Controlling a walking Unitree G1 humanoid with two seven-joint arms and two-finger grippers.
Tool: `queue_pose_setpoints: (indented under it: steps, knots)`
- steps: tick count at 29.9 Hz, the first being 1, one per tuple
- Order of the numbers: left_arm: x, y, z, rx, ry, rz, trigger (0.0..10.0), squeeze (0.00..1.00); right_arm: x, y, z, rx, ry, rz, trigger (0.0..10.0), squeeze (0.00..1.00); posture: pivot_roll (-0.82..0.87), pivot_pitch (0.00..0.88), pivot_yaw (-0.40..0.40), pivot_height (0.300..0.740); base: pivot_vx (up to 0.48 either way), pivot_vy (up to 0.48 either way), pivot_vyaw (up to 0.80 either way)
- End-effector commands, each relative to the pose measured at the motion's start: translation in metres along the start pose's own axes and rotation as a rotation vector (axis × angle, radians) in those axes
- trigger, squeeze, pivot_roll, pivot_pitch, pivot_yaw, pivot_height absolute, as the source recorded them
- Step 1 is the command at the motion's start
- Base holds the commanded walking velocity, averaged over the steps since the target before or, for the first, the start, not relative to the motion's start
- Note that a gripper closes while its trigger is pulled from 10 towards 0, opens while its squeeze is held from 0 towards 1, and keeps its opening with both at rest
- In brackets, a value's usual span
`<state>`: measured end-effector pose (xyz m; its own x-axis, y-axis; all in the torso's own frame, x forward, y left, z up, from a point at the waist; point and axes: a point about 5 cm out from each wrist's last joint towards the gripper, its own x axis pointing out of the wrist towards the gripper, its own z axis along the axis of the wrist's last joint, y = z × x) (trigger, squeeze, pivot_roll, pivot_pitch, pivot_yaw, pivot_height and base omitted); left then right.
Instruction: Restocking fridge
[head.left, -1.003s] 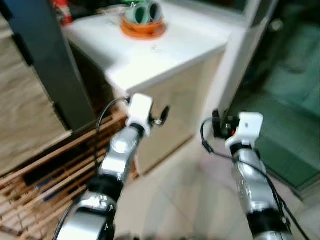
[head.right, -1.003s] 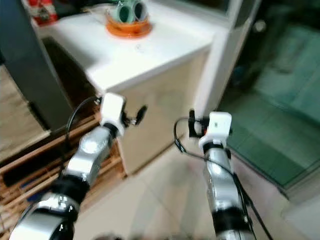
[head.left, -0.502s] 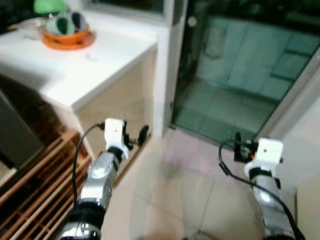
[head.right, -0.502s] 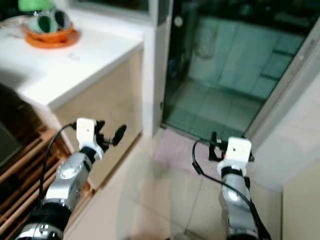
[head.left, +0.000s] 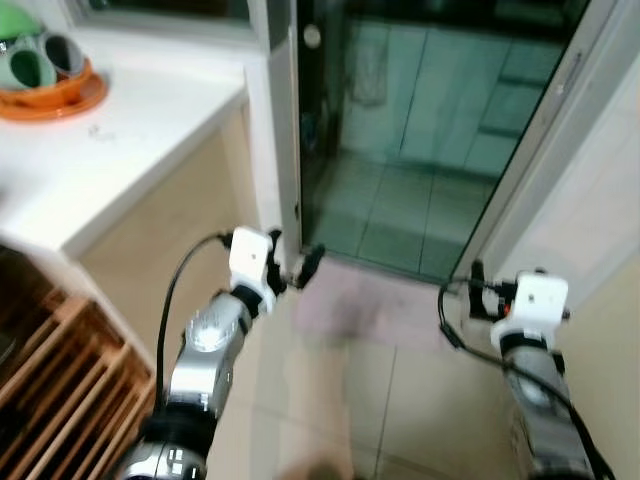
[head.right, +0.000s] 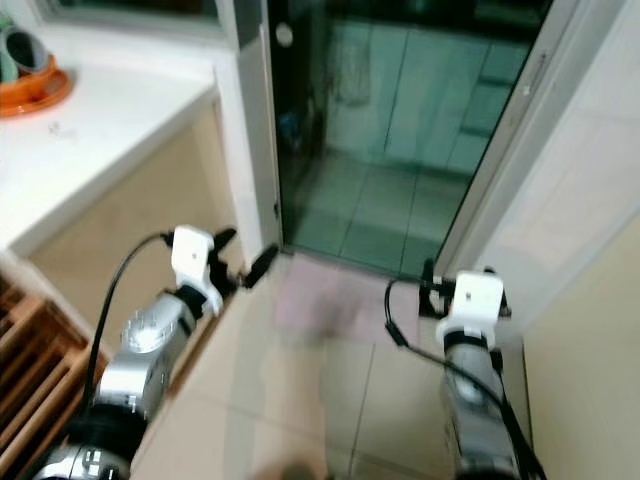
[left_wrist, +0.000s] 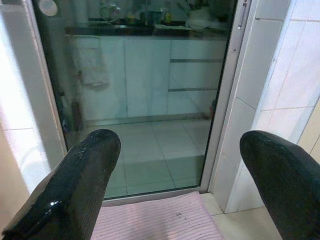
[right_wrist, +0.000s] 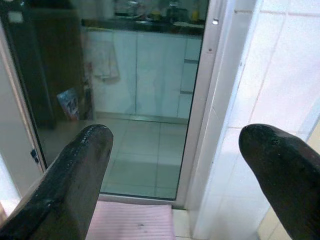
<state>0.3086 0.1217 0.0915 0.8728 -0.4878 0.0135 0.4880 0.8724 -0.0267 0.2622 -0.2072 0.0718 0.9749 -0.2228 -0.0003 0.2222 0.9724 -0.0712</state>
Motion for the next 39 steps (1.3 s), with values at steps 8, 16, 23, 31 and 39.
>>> queue_pose_setpoints:
  steps: [8,16,23,31,39]
  knots:
    - [0.01,-0.004,0.005,0.01,-0.004,0.005,10.0,0.0,0.004,-0.004,0.002,0.009,-0.001,-0.016,10.0,0.0,-0.12,0.0,0.012,0.697,0.48,0.0,-0.25]
    - [0.019,-0.012,0.011,-0.003,-0.015,-0.046,10.0,0.0,0.007,0.0,0.003,-0.04,0.002,-0.002,10.0,0.0,-0.12,0.0,0.012,0.673,0.48,0.0,0.0]
    - [0.026,-0.02,0.014,0.02,-0.013,-0.101,10.0,0.0,0.007,0.002,0.001,-0.025,0.013,-0.001,10.0,0.0,-0.13,0.0,0.019,0.673,0.48,0.0,-0.15]
    - [0.028,-0.017,0.016,0.003,-0.014,-0.09,10.0,0.0,0.008,0.004,0.004,-0.058,-0.011,0.008,10.0,0.0,-0.13,0.0,0.016,0.673,0.479,0.0,-0.38]
    - [0.027,-0.017,0.015,0.01,-0.015,-0.082,10.0,0.0,0.009,0.0,0.005,-0.053,-0.011,-0.006,10.0,0.07,-0.13,0.0,0.015,0.683,0.306,0.0,0.0]
